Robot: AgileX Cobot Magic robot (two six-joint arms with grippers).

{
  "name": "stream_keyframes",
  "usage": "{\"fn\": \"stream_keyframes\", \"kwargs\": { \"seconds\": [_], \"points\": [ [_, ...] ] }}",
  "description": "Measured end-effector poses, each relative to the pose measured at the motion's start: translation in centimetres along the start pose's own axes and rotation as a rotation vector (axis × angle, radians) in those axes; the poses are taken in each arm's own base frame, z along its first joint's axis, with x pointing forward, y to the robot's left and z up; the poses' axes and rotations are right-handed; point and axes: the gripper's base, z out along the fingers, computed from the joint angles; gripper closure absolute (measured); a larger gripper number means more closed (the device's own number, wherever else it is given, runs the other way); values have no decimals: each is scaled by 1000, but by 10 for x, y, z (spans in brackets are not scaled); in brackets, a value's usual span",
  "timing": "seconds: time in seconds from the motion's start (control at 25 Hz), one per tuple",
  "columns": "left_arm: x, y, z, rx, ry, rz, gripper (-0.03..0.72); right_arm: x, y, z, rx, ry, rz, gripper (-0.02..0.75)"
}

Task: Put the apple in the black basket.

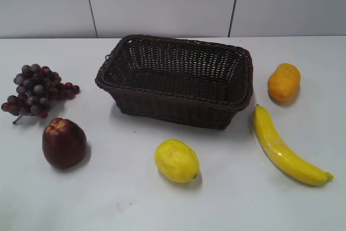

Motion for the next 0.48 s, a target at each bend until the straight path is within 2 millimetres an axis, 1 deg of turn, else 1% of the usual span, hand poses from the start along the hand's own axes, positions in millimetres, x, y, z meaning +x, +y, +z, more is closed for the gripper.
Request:
{"fn": "stream_keyframes", "kwargs": {
  "seconds": [0.04, 0.12, 0.2, 0.32, 0.4, 0.48],
  "points": [
    [-10, -1, 5, 24, 43, 9, 55, 0, 0, 0, 0, 0, 0, 150],
    [-25, -3, 24, 83, 143, 16, 56, 0, 0, 0, 0, 0, 0, 150],
    [-30, -8, 44, 146, 252, 31, 61, 0, 0, 0, 0, 0, 0, 150],
    [-21, -21, 79, 228, 421, 91, 69, 0, 0, 0, 0, 0, 0, 150],
    [-10, -33, 102, 261, 537, 166, 73, 0, 0, 0, 0, 0, 0, 150],
    [1, -43, 120, 263, 627, 218, 75, 0, 0, 0, 0, 0, 0, 150]
  ]
}}
